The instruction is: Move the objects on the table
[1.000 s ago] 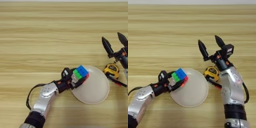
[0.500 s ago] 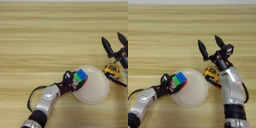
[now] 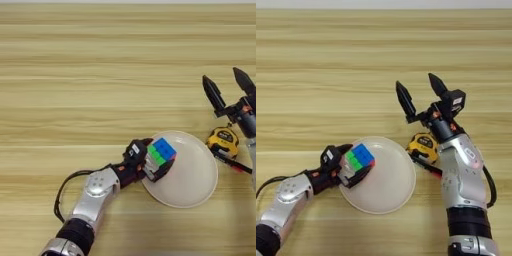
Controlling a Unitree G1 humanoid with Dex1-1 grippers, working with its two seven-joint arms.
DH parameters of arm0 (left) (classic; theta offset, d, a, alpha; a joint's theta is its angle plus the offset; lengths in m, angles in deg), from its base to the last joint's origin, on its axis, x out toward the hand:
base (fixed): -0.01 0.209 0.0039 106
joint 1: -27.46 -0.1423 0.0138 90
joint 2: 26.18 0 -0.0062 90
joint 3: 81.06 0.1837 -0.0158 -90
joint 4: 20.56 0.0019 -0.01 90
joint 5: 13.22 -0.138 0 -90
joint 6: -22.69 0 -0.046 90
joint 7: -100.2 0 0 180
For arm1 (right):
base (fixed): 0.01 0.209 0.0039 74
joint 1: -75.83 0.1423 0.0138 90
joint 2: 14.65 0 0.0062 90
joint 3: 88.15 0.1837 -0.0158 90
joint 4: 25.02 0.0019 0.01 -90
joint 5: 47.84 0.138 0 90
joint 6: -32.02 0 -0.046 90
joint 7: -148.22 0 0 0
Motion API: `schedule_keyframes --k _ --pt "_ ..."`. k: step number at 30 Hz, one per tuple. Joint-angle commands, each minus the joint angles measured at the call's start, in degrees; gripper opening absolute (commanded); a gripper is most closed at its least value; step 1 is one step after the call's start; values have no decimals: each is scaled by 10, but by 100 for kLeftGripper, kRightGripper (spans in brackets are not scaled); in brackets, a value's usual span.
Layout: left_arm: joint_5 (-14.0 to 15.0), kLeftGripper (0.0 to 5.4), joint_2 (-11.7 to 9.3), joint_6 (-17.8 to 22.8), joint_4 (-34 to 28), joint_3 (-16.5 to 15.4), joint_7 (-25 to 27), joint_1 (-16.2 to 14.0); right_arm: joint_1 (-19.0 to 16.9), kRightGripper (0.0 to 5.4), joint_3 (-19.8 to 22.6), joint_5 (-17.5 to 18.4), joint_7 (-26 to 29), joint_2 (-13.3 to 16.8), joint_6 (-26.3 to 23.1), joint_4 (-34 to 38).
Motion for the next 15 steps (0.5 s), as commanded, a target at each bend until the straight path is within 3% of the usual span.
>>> schedule_keyframes --k 1,9,15 --pt "5 521 -5 -5 -42 -8 -1 -6 11 540 3 -1 0 1 9 -11" --pt "49 538 -12 13 -129 -29 12 -21 16 540 4 0 3 4 16 -24" --pt "77 538 -21 19 -147 -63 4 -12 16 540 7 0 3 7 16 -25"
